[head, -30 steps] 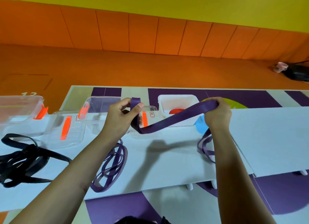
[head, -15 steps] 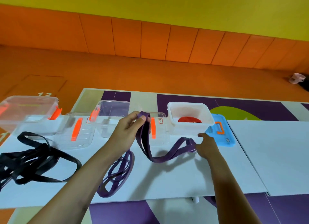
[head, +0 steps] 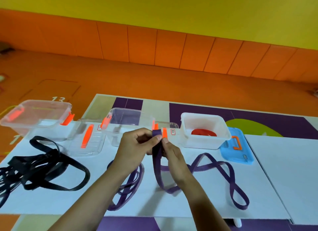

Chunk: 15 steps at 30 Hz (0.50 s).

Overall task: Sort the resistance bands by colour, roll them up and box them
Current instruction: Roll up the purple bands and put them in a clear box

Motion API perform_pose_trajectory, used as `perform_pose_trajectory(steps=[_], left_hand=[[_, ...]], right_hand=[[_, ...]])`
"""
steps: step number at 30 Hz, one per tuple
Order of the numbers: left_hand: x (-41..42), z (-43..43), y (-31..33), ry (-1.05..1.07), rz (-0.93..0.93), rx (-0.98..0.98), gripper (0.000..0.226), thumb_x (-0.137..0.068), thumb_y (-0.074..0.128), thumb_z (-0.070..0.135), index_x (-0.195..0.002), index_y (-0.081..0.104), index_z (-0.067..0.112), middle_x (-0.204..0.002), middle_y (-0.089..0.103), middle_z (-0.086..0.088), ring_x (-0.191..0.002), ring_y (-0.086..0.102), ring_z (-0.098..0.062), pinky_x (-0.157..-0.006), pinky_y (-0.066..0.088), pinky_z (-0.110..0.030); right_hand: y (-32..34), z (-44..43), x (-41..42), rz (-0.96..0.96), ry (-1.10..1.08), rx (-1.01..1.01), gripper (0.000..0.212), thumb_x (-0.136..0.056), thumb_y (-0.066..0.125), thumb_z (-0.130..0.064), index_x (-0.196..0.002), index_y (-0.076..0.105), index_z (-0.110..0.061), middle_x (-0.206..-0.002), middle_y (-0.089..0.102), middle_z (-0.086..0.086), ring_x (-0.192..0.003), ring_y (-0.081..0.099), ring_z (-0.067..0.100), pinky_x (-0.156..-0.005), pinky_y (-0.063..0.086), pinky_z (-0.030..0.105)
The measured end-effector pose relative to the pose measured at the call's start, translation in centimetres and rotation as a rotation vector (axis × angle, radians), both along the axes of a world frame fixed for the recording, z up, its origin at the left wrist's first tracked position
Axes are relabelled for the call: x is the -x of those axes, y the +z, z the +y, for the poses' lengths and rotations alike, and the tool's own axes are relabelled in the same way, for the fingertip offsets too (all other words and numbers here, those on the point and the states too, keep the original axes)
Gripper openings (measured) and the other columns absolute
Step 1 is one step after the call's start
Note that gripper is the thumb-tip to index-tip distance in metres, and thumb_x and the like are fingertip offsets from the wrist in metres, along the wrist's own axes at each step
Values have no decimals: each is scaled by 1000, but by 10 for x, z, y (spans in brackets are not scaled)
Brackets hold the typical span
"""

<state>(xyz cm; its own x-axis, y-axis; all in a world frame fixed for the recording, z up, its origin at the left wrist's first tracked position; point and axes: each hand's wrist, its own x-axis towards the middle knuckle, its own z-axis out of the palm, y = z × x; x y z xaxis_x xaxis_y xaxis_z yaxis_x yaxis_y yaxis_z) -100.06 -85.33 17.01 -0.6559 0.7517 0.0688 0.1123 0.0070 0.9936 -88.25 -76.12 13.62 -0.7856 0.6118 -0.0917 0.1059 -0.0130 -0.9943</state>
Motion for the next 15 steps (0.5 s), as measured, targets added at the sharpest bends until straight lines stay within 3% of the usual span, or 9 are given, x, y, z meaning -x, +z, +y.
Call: perform_pose_trajectory(steps=[2, 5, 7, 8, 11, 15], left_hand=[[4, -1, -1, 132, -68, 1, 19, -82, 82, 8, -84, 65, 0, -74, 73, -10, -67, 68, -14, -65, 54, -21], [5, -4, 2, 147, -189, -25, 31, -80, 83, 5, -96, 56, 4, -81, 78, -5, -75, 75, -17, -66, 56, -18], [6, -7, 3, 121, -168, -27, 34, -82, 81, 6, -110, 63, 14, -86, 80, -4, -80, 76, -18, -70, 55, -17], [7, -8, 5, 107, -147, -31, 33, -84, 80, 7, -112, 66, 17, -87, 80, -4, -83, 76, -18, -74, 56, -18], [9, -12, 9, 82, -96, -58, 20, -87, 76, 5, -104, 76, 15, -88, 80, -1, -88, 76, -17, -83, 58, -27], [8, -15, 15, 96, -43, -108, 15, -87, 75, 5, -98, 77, 16, -83, 79, -2, -81, 75, -15, -83, 59, -29]], right_hand=[[0, -2, 0, 4, 52, -29, 38, -103, 47, -43, -111, 70, -13, -100, 76, 6, -98, 72, 17, -91, 53, 21], [-2, -2, 5, 4, 59, -61, 12, -102, 60, -18, -106, 71, -13, -90, 75, 9, -86, 74, 20, -88, 58, 39], [1, -3, 8, -12, 67, -78, 13, -102, 58, -13, -102, 71, -9, -82, 74, 16, -76, 72, 21, -80, 58, 45], [5, -3, 8, -19, 79, -80, 14, -103, 58, -13, -101, 70, -6, -79, 73, 17, -72, 71, 21, -75, 59, 41], [19, -2, 3, -8, 118, -49, 21, -102, 59, -17, -99, 70, 0, -67, 67, 18, -56, 62, 21, -60, 51, 25], [33, 5, 1, -26, 211, -14, 31, -106, 50, -27, -95, 73, -9, -64, 65, 18, -52, 55, 23, -58, 50, 26]])
